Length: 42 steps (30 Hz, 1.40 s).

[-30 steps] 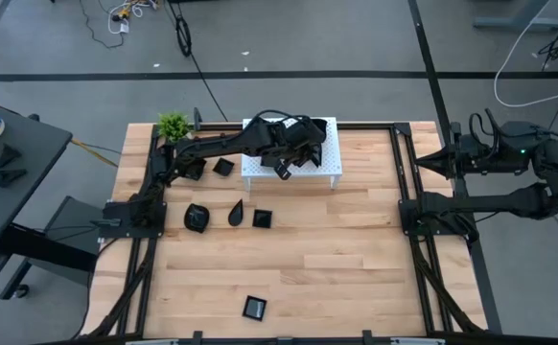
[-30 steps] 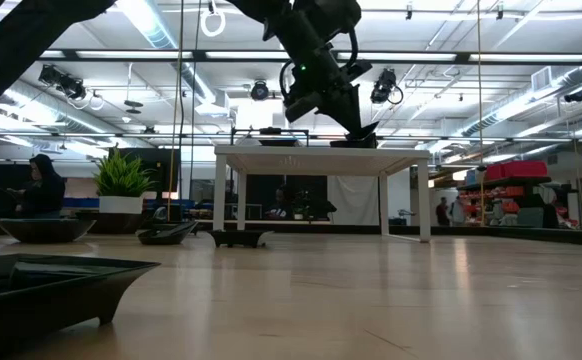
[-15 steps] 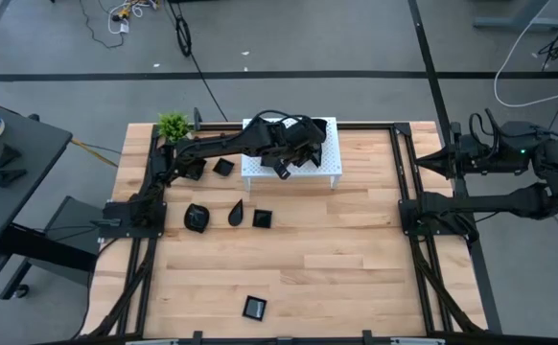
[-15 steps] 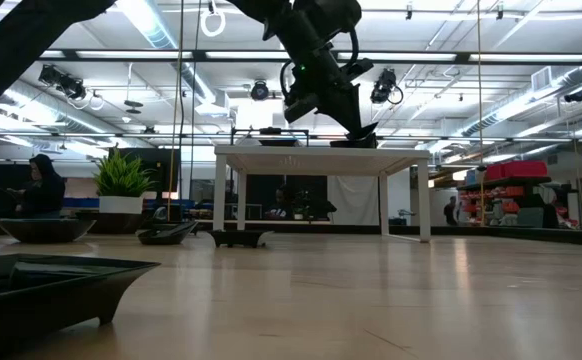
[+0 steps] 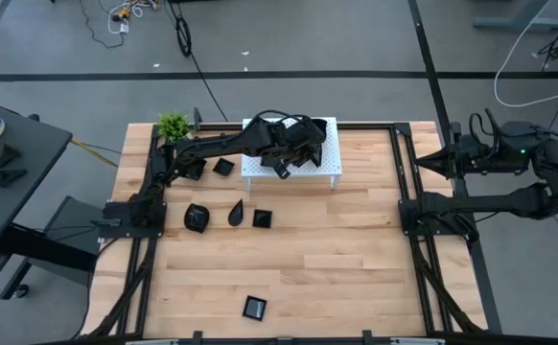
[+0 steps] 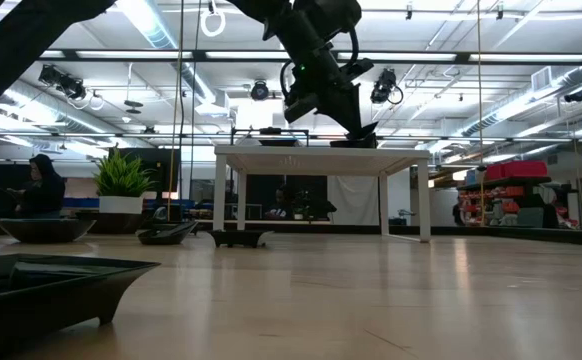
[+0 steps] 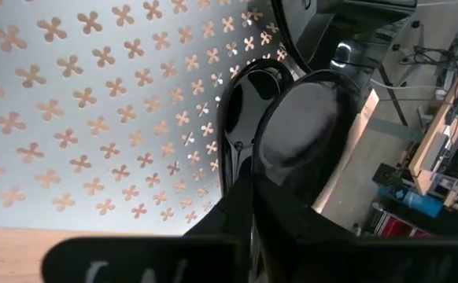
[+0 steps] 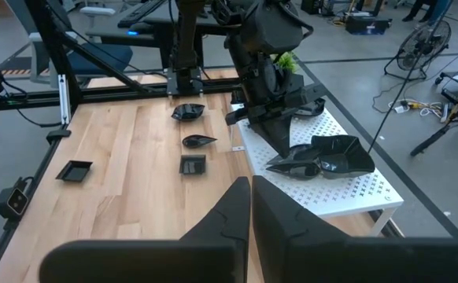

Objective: Pick & Place Mini shaped plates
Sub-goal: Stack the drop-shaped plate on top of the drop-shaped plate on the shelf

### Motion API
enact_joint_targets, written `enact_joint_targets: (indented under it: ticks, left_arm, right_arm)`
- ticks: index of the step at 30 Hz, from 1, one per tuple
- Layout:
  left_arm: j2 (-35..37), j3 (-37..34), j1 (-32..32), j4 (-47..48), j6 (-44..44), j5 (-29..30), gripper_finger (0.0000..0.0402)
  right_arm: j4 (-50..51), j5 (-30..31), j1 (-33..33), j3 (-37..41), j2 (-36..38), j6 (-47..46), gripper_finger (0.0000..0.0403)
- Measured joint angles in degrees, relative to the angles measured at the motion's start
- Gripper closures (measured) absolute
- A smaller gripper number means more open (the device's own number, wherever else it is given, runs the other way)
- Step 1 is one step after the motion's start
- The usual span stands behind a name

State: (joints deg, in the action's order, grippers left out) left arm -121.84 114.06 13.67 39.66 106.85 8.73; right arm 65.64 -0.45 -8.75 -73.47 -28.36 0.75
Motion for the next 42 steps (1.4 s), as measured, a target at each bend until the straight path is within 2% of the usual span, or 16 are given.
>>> enact_joint_targets:
  ticks: [9, 21, 30, 38, 42]
  left_arm:
    - [0.0, 0.0, 0.0, 0.0, 0.0, 0.0, 0.0338]
    - [0.6, 0.0, -0.3, -2.6, -1.2, 0.6, 0.0333]
    - [1.7, 0.0, -3.7, -4.7, -13.7, 1.0, 0.0333]
    - [1.7, 0.0, -6.3, -5.2, -32.4, -7.3, 0.0333]
    - [1.7, 0.0, -7.5, -5.1, -39.0, -12.2, 0.0333]
  right_arm:
    - [0.0, 0.0, 0.0, 0.0, 0.0, 0.0, 0.0383]
    - [0.0, 0.0, 0.0, 0.0, 0.0, 0.0, 0.0383]
    - [0.0, 0.0, 0.0, 0.0, 0.0, 0.0, 0.0383]
    - [0.0, 0.0, 0.0, 0.0, 0.0, 0.0, 0.0383]
    - [0.0, 0.0, 0.0, 0.0, 0.0, 0.0, 0.0383]
